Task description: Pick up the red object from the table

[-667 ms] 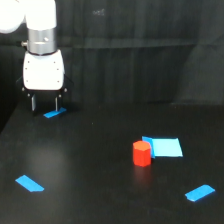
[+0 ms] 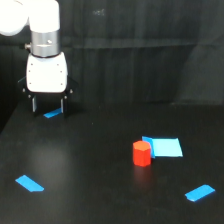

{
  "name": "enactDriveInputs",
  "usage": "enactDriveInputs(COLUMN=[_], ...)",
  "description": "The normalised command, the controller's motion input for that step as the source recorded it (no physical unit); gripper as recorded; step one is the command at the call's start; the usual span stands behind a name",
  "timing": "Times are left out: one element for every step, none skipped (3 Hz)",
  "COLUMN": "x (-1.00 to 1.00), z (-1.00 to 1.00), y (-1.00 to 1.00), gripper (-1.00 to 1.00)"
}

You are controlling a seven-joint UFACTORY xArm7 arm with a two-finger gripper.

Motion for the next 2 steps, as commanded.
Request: enactDriveInputs(x=[0.77,0.79], z=[-0.05,-0.03], y=[-0.74,-0.81], gripper=[0.96,1.0])
